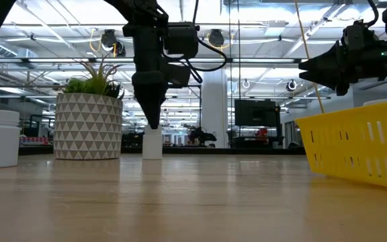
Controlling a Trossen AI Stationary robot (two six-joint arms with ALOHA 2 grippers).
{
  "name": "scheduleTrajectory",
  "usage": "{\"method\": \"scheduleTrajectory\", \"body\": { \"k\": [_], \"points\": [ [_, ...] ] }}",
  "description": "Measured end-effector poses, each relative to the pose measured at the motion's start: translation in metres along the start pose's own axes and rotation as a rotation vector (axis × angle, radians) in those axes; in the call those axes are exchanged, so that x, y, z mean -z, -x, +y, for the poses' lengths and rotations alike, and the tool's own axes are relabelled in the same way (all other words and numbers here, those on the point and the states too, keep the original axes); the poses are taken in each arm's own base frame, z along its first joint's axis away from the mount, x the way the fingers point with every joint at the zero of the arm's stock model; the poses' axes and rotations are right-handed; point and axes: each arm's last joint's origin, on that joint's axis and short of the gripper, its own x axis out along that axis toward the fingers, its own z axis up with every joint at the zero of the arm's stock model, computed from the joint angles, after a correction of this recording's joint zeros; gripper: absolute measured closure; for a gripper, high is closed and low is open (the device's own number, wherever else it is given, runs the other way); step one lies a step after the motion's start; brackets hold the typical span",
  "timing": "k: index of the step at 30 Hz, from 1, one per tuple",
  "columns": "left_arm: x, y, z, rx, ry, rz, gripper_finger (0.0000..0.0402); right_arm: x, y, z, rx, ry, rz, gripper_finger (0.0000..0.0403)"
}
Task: Pick and place pill bottles into a basket
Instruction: Put the top pill bottle into the basket
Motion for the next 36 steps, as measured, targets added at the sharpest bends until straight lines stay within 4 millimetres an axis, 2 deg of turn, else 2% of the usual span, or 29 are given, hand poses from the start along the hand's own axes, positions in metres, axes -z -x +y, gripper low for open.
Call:
{"method": "scheduleTrajectory", "body": {
  "k": [7, 20, 24, 30, 36],
  "points": [
    [0.0081, -0.01, -0.001, 0.028, -0.001, 0.034, 0.0105, 0.0, 0.0, 0.0, 0.0, 0.0, 0.0, 0.0227],
    [0.0047, -0.0101, 0.0004, -0.008, -0.029, 0.001, 0.0108, 0.0001, 0.0, 0.0, 0.0, 0.0, 0.0, 0.0226],
    [0.005, -0.0101, 0.0008, -0.019, -0.029, 0.005, 0.0139, 0.0001, 0.0, 0.0, 0.0, 0.0, 0.0, 0.0226],
    [0.005, -0.0099, 0.0002, -0.003, -0.029, 0.002, 0.0231, 0.0, 0.0, 0.0, 0.0, 0.0, 0.0, 0.023],
    [0.0051, -0.0097, 0.0001, -0.001, -0.04, 0.002, 0.0239, 0.0, 0.0, 0.0, 0.0, 0.0, 0.0, 0.0228]
  ]
}}
